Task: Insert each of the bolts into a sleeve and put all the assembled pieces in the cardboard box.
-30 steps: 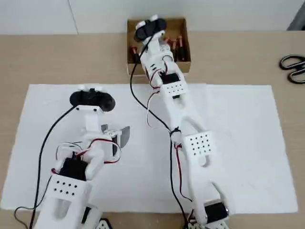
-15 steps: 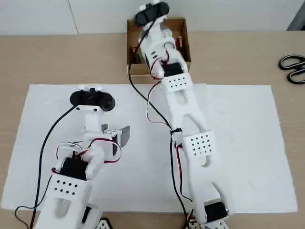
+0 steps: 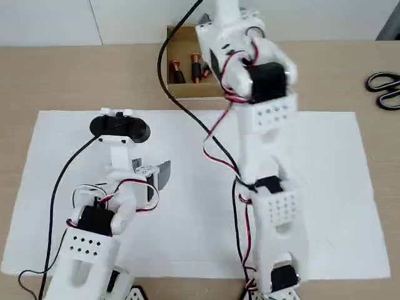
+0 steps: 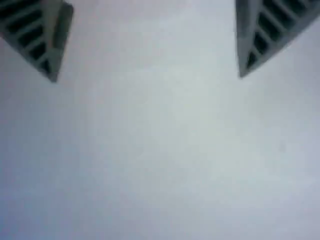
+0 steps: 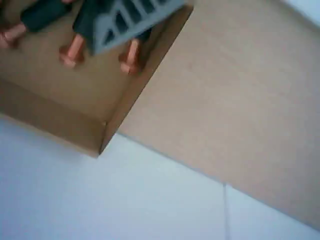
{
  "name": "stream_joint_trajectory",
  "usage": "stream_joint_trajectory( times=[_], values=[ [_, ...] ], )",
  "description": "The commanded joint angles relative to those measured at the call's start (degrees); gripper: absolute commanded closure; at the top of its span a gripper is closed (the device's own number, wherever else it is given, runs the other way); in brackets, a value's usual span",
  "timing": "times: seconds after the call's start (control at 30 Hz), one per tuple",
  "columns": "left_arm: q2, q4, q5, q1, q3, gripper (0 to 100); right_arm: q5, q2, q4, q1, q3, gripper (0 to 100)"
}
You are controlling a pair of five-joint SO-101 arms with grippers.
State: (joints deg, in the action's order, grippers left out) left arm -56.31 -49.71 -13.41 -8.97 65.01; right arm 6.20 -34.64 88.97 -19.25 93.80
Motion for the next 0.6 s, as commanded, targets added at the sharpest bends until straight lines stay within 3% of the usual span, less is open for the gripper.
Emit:
stream_joint_trajectory(
  times=[0.0, 0.13, 0.33, 0.57],
  values=[
    [-0.6, 1.2, 0.2, -0.1, -2.7, 78, -0.4, 14.9, 8.0, 1.0, 2.6, 82.8],
    [-0.6, 1.2, 0.2, -0.3, -2.7, 78, -0.5, 25.9, 8.4, 4.7, 2.5, 82.9],
    [-6.9, -0.7, 0.6, -0.5, -2.8, 88, -0.4, 43.9, 8.7, 11.1, -7.3, 82.9],
    [-30.1, -11.0, 0.4, -0.5, -2.5, 89, -0.5, 74.6, 8.1, 14.1, -49.9, 82.7]
  ],
)
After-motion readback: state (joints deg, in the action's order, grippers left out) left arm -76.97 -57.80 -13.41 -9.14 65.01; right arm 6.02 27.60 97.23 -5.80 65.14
